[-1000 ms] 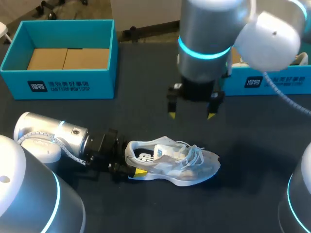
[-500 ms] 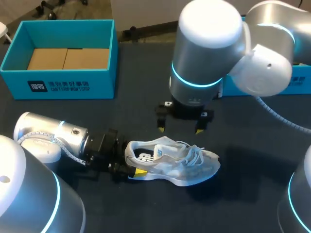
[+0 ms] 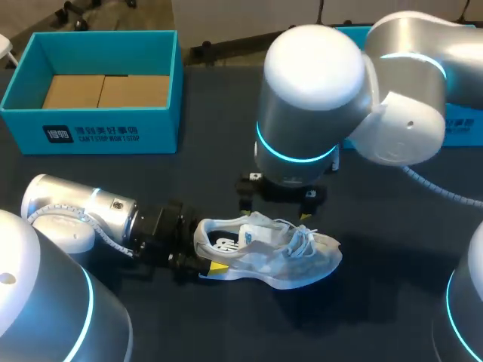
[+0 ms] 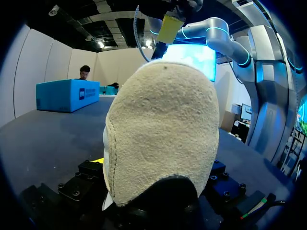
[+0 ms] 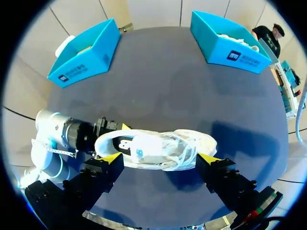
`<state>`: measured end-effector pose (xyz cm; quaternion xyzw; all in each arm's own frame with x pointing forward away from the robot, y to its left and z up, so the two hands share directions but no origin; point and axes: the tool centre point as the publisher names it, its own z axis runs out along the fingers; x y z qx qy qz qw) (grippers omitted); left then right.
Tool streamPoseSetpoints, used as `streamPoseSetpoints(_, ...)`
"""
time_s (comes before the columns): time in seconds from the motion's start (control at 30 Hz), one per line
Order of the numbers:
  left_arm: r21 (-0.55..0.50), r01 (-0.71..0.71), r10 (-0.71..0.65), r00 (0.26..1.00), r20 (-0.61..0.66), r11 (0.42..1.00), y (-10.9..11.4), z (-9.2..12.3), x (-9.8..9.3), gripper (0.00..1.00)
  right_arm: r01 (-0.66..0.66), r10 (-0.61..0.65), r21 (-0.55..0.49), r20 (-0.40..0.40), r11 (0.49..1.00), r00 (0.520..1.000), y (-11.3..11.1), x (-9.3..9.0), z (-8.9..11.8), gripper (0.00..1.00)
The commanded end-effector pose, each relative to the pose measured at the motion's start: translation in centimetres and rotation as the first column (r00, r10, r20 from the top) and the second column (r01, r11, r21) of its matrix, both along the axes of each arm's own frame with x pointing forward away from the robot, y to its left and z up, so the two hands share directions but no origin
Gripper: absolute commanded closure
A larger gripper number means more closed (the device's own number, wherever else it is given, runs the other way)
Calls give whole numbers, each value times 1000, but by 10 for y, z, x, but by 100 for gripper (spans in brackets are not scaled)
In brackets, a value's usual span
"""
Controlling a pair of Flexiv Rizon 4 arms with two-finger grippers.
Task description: Take the shoe out of the shoebox, open the shoe tongue, remove and reinsert the insole, then place the shoe into the shoebox
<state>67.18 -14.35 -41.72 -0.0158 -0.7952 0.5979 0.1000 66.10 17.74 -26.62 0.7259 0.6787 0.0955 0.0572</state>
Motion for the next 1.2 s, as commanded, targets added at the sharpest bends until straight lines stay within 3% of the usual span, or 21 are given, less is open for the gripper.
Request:
streamPoseSetpoints(0.03,0,-1,1,1000,1,1000,1,-1,-1,100,69,-68,-37,21,997,997,29,-7,-12,0)
streamPoseSetpoints(0.2,0,-1,1,1000,1,1000,1,-1,-1,100,72,-72,-81,2,994,997,48,-7,-19,0)
streamPoseSetpoints(0.43,0,-1,1,1000,1,1000,1,-1,-1,100,33,-36,-76,-44,997,998,70,-4,-46,0)
streamPoseSetpoints(0.57,0,-1,1,1000,1,1000,1,-1,-1,100,64,-78,-156,-91,986,993,77,-2,-54,0)
streamPoseSetpoints(0.97,0,-1,1,1000,1,1000,1,-1,-1,100,50,-72,-196,-104,979,992,79,-3,-65,0)
streamPoseSetpoints(1.2,0,-1,1,1000,1,1000,1,-1,-1,100,100,-133,-289,-96,952,986,71,-2,-75,0)
